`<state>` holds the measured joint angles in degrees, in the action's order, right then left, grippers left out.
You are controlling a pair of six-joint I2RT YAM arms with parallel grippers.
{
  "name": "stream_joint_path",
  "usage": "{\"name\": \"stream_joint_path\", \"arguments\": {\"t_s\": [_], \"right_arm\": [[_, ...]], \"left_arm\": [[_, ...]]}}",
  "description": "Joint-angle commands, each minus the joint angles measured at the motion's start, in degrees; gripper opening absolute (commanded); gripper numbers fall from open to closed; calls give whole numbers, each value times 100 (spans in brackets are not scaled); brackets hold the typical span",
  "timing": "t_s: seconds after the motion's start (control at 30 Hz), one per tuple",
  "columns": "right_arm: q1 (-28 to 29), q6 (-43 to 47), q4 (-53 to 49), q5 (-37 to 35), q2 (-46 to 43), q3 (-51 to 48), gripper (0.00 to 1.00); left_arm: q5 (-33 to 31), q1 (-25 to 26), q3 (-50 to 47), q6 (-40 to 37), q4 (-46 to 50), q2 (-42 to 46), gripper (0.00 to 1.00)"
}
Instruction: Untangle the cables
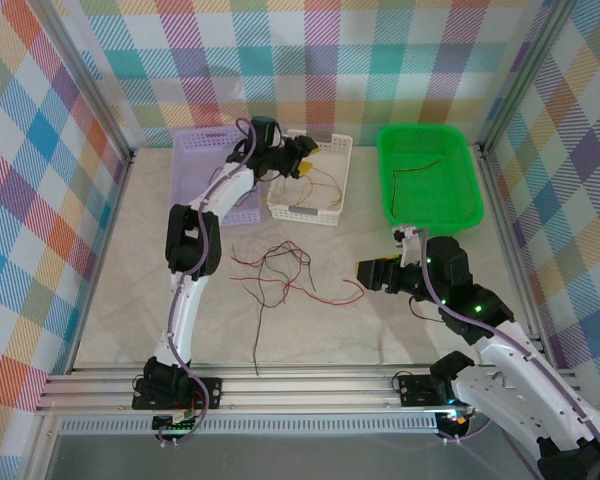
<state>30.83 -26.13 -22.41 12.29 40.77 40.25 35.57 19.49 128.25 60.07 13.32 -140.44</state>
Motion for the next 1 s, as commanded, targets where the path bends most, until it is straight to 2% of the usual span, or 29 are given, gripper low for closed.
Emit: {"name": "stream_joint_path", "arguments": {"t_s": [0.0,0.13,0.27,0.37,0.4,0.53,0.67,0.83,0.97], "right_arm": [[28,74,-53,151,167,5,72],[266,77,397,452,641,-234,76],[948,226,685,191,1502,-138,79],[1565,266,1022,-181,2291,69,79],[1689,227,1127,-228,2538,136,79],[2200,120,1281,-641,3628,641,79],[2415,-187,1247,-1055,4543,1180,76],[2421,-454,883,-1575,5233,1911,71],[2420,-363,396,-2383,5451,2423,68]], "left_arm": [[-352,94,459,-1019,1170,985,60],[-1200,211,116,-2291,2199,1965,65],[-1927,266,-1063,-2856,2403,3200,75],[-2480,266,-1904,-3115,2591,4118,96],[-2643,266,-2110,-3178,2698,4341,98],[-3362,266,-2929,-3319,3190,5375,99],[-4015,266,-4087,-3371,3245,6549,100],[-4630,257,-5414,-3436,3083,7716,100],[-5054,258,-6063,-3546,2968,8306,100]]}}
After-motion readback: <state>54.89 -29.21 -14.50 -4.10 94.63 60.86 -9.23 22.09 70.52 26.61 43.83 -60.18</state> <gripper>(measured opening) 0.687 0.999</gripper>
